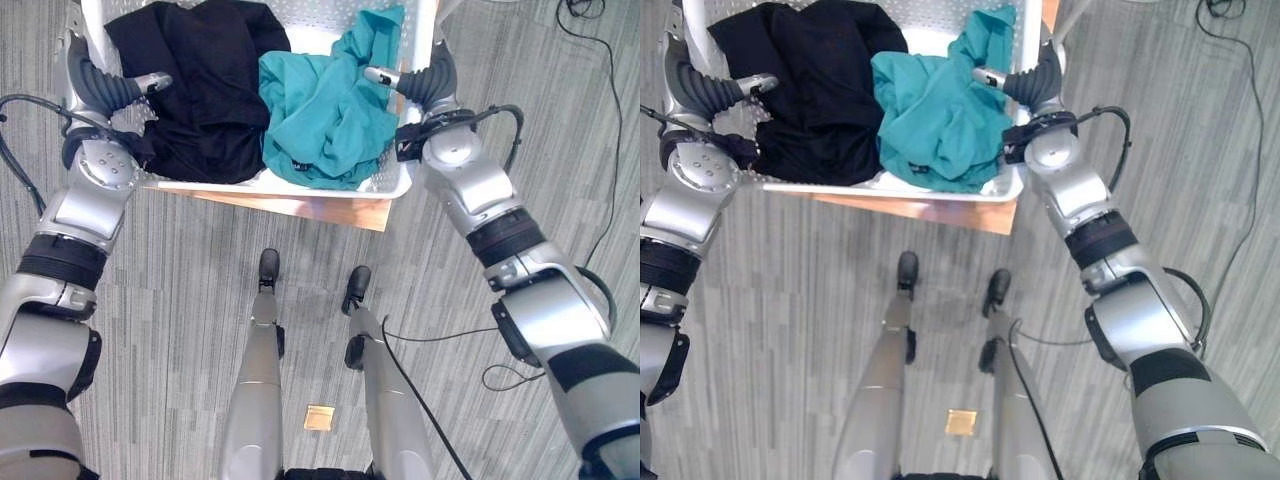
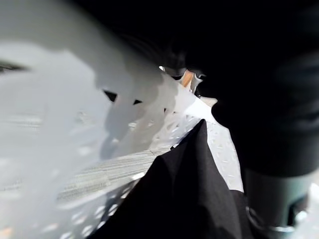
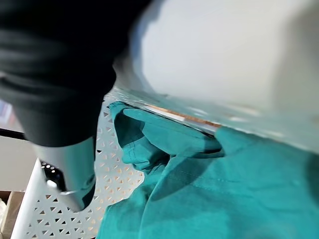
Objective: Grab the laundry basket,head to the washer,open it,put in the laundry and shut it.
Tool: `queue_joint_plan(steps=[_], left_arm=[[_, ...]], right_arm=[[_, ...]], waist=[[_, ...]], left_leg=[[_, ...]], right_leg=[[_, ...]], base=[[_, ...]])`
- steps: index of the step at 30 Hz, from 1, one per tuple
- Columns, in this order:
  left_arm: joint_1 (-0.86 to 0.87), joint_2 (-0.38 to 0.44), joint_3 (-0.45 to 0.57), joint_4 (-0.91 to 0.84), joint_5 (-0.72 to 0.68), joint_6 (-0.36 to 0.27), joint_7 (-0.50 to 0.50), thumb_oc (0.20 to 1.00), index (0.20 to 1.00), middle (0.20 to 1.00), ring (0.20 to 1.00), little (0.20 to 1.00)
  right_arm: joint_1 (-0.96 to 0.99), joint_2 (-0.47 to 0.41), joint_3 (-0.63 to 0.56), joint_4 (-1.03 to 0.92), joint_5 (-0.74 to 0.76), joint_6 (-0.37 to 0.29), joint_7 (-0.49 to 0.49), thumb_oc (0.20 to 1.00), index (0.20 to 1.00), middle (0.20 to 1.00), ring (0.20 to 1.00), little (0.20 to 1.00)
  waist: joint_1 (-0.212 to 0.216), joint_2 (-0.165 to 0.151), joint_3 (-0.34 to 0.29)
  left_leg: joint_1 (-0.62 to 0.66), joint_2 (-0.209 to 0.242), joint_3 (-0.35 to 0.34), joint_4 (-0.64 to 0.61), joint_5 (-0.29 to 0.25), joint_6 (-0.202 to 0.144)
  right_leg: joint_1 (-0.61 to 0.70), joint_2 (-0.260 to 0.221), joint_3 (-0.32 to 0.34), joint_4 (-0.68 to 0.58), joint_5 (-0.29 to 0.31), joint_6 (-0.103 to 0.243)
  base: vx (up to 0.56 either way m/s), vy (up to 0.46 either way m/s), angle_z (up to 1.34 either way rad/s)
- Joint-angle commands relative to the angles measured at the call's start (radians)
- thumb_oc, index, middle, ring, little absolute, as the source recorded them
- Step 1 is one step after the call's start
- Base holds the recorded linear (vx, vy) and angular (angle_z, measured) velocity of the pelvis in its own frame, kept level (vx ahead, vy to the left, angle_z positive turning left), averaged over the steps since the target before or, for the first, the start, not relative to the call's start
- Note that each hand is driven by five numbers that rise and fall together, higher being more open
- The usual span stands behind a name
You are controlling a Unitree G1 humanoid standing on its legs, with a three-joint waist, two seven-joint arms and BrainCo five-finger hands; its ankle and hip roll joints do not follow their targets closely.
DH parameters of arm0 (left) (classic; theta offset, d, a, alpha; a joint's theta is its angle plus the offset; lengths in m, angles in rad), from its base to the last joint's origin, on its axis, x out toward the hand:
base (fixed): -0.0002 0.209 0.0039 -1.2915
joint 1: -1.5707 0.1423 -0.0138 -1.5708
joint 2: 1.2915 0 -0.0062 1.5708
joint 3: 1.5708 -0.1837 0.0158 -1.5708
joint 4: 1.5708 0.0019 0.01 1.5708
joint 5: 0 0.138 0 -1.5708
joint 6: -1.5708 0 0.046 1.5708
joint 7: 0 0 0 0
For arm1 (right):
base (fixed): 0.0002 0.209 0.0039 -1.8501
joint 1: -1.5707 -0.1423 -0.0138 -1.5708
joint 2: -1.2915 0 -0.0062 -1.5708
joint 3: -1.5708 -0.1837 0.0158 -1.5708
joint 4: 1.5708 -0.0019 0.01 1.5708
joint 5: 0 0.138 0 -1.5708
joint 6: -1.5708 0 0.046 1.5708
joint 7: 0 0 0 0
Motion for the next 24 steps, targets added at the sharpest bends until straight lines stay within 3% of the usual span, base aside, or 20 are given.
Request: queue_joint_plan(steps=[1,2,3,4,7,11,12,13,24], left_arm=[[-0.003,-0.006,-0.029,-0.042,-0.020,-0.042,-0.061,0.755,0.755,0.755,0.755,0.755],[-0.004,-0.001,-0.038,-0.041,-0.021,-0.043,-0.071,0.755,0.755,0.755,0.755,0.755],[-0.009,0.006,-0.047,-0.037,-0.018,-0.043,-0.077,0.407,0.407,0.407,0.407,0.407],[-0.009,0.013,-0.056,-0.036,-0.014,-0.039,-0.088,0.200,0.200,0.200,0.200,0.200],[-0.011,0.053,-0.093,-0.056,0.029,-0.034,-0.123,0.200,0.200,0.200,0.200,0.200],[-0.012,0.101,-0.129,-0.091,0.092,-0.035,-0.151,0.200,0.200,0.200,0.200,0.200],[-0.011,0.105,-0.132,-0.088,0.101,-0.035,-0.155,0.200,0.200,0.200,0.200,0.200],[-0.015,0.108,-0.142,-0.083,0.113,-0.032,-0.160,0.200,0.200,0.200,0.200,0.200],[-0.018,0.131,-0.162,-0.091,0.163,-0.021,-0.188,0.200,0.200,0.200,0.200,0.200]], right_arm=[[-0.011,0.032,0.059,0.020,0.027,0.003,0.072,1.000,1.000,1.000,1.000,1.000],[-0.015,0.030,0.064,0.026,0.032,0.004,0.078,1.000,1.000,1.000,1.000,1.000],[-0.022,0.027,0.072,0.032,0.033,0.003,0.086,0.840,0.840,0.840,0.840,0.840],[-0.024,0.021,0.083,0.025,0.031,0.007,0.096,0.661,0.661,0.661,0.661,0.661],[-0.027,-0.002,0.098,0.025,0.040,0.005,0.114,0.426,0.426,0.426,0.426,0.426],[-0.028,-0.028,0.107,0.018,0.023,-0.001,0.127,0.555,0.555,0.555,0.555,0.555],[-0.027,-0.031,0.107,0.015,0.016,-0.003,0.128,0.200,0.200,0.200,0.200,0.200],[-0.026,-0.037,0.108,0.016,0.009,-0.006,0.124,0.200,0.200,0.200,0.200,0.200],[0.000,-0.065,0.070,-0.058,-0.044,-0.015,0.101,0.200,0.200,0.200,0.200,0.200]], waist=[[0.000,-0.042,0.000],[-0.001,-0.045,0.007],[0.000,-0.046,0.009],[0.001,-0.045,0.004],[-0.001,-0.046,0.006],[-0.006,-0.050,0.013],[-0.005,-0.048,0.007],[-0.009,-0.048,0.011],[-0.011,-0.038,0.004]], left_leg=[[-0.040,-0.006,-0.063,0.188,-0.251,0.034],[-0.052,-0.013,-0.057,0.192,-0.226,0.039],[-0.052,-0.013,-0.058,0.190,-0.224,0.038],[-0.037,-0.003,-0.064,0.185,-0.251,0.032],[-0.035,-0.003,-0.066,0.184,-0.251,0.031],[-0.050,-0.011,-0.062,0.185,-0.222,0.036],[-0.037,-0.003,-0.068,0.182,-0.247,0.031],[-0.047,-0.012,-0.061,0.184,-0.222,0.035],[-0.021,-0.012,-0.062,0.154,-0.213,0.035]], right_leg=[[0.162,-0.105,-0.037,-0.103,-0.007,0.116],[0.153,-0.113,-0.045,-0.102,0.009,0.110],[0.155,-0.112,-0.045,-0.104,0.010,0.110],[0.166,-0.102,-0.039,-0.105,-0.007,0.116],[0.166,-0.101,-0.039,-0.105,-0.006,0.116],[0.155,-0.111,-0.048,-0.103,0.010,0.111],[0.164,-0.102,-0.040,-0.104,-0.005,0.117],[0.155,-0.110,-0.047,-0.103,0.011,0.111],[0.155,-0.113,-0.042,-0.096,0.004,0.112]], base=[[0.00,0.000,0.00],[0.00,0.000,0.00],[0.00,0.000,0.00],[0.07,-0.018,-0.01],[0.02,-0.006,0.00],[-0.05,0.018,0.02],[0.00,0.012,0.05],[0.00,0.000,0.00],[-0.01,0.004,0.00]])
